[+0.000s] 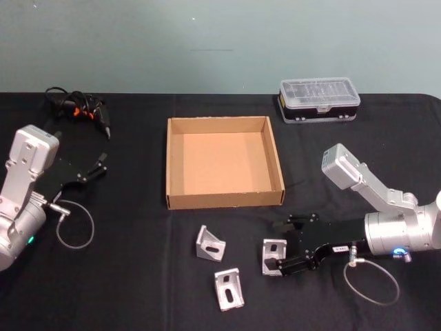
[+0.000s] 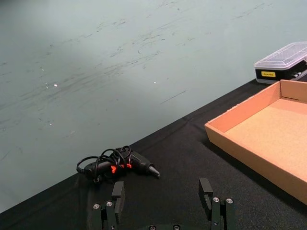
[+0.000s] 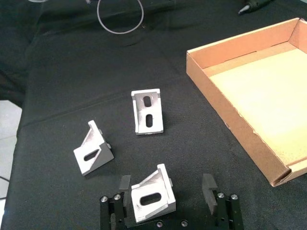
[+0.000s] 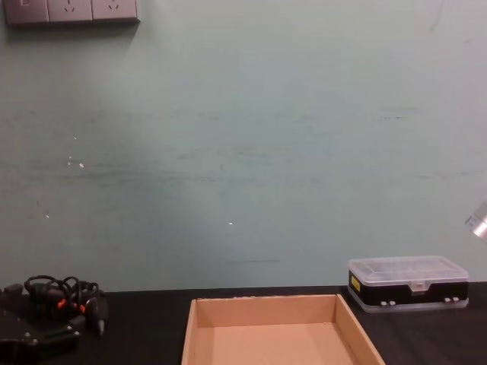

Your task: Use one hand to pick up the angle iron from the table and place it into the box.

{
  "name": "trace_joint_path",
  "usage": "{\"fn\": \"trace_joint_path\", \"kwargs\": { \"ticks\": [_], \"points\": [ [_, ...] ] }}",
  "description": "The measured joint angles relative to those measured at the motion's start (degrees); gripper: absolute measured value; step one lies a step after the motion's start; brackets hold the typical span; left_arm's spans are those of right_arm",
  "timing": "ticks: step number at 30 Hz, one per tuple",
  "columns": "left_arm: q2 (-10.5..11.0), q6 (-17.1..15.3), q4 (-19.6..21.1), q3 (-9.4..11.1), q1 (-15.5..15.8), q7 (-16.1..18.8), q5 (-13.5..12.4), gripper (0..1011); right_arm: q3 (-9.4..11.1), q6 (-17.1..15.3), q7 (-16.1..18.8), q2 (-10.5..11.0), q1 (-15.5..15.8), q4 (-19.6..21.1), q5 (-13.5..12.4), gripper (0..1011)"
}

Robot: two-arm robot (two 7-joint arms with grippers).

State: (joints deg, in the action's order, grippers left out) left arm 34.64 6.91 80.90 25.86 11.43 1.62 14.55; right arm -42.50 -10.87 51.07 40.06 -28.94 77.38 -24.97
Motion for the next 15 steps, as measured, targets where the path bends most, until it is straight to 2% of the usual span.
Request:
{"fn": "trace_joint_path", "kwargs": {
  "ticks": [5, 8, 10, 11, 15],
  "points": [
    [0.0, 0.0, 0.0, 0.0, 0.0, 0.0, 0.0, 1011, -0.02, 0.26, 0.0, -0.05, 0.06, -0.09, -0.15, 870],
    [0.0, 0.0, 0.0, 0.0, 0.0, 0.0, 0.0, 1011, -0.03, 0.52, 0.02, -0.02, 0.08, -0.08, -0.21, 749],
    [0.0, 0.0, 0.0, 0.0, 0.0, 0.0, 0.0, 1012, -0.03, 0.59, 0.02, -0.02, 0.12, -0.06, -0.29, 712],
    [0.0, 0.0, 0.0, 0.0, 0.0, 0.0, 0.0, 1011, -0.01, 0.72, 0.02, -0.03, 0.17, -0.06, -0.39, 651],
    [0.0, 0.0, 0.0, 0.0, 0.0, 0.0, 0.0, 1011, 0.01, 1.1, 0.23, -0.11, 0.22, -0.22, -0.64, 573]
  ]
}}
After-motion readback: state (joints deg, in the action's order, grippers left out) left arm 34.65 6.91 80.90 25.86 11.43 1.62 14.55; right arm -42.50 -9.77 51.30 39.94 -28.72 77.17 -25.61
